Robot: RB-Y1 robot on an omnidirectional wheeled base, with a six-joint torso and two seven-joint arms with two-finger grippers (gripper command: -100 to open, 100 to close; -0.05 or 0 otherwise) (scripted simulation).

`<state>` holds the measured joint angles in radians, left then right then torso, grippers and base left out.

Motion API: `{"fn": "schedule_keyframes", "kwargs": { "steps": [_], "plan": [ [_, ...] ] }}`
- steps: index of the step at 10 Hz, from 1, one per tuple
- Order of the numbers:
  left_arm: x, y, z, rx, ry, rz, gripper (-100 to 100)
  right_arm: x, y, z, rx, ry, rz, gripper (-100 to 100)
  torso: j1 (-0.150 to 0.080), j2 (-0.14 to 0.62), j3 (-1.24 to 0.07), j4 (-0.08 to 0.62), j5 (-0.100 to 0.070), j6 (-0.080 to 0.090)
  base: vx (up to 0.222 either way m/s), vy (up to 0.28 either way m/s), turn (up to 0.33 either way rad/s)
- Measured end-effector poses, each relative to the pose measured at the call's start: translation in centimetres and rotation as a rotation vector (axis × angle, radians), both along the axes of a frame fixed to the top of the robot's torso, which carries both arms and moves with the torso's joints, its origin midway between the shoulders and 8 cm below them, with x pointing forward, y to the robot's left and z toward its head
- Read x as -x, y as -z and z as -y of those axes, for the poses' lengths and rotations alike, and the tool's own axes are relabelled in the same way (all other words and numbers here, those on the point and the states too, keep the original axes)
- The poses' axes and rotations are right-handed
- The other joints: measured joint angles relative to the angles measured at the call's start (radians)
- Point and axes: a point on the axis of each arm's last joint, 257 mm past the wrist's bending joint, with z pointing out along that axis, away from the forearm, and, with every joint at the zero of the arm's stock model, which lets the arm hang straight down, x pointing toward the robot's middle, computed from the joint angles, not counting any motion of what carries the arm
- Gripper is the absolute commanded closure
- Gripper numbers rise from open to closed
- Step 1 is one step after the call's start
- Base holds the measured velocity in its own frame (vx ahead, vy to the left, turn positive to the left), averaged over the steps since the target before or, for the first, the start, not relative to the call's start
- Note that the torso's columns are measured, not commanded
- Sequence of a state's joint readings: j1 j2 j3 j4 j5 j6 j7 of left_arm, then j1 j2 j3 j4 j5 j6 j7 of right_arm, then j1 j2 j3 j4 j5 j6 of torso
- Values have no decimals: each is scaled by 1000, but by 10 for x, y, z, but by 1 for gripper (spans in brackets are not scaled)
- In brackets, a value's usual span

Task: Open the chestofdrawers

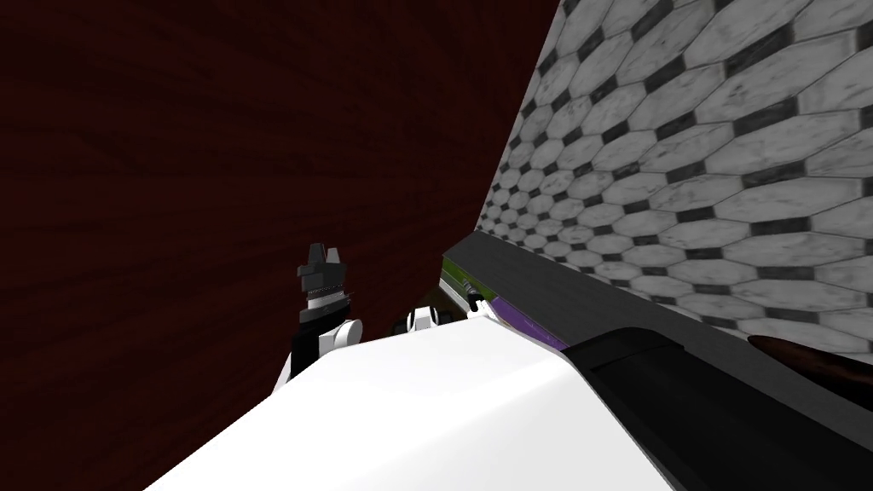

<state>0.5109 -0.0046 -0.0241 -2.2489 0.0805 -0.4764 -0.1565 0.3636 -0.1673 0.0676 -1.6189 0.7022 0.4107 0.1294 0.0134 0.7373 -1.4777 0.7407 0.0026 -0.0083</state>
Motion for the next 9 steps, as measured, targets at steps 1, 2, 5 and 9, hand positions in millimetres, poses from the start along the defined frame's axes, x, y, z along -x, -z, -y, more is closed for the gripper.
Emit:
{"fn": "schedule_keyframes", "kwargs": {
  "steps": [1,2,5,9],
  "plan": [
    [0,1,1,1,3,-3,0,11,12,11,23,19,-44,-100,1,-1,-1,-1,1,3,31,43,303],
    [-1,1,3,2,7,-4,0,21,22,18,54,31,-85,-100,0,-2,-1,-2,1,3,27,28,140],
    [-3,5,7,4,18,-13,0,44,48,31,118,68,-189,-100,-3,-1,0,-2,0,4,17,22,153],
    [-4,8,11,5,28,-21,0,79,76,52,205,111,-328,-100,-7,-2,-1,-3,-1,7,22,25,169]
  ]
}}
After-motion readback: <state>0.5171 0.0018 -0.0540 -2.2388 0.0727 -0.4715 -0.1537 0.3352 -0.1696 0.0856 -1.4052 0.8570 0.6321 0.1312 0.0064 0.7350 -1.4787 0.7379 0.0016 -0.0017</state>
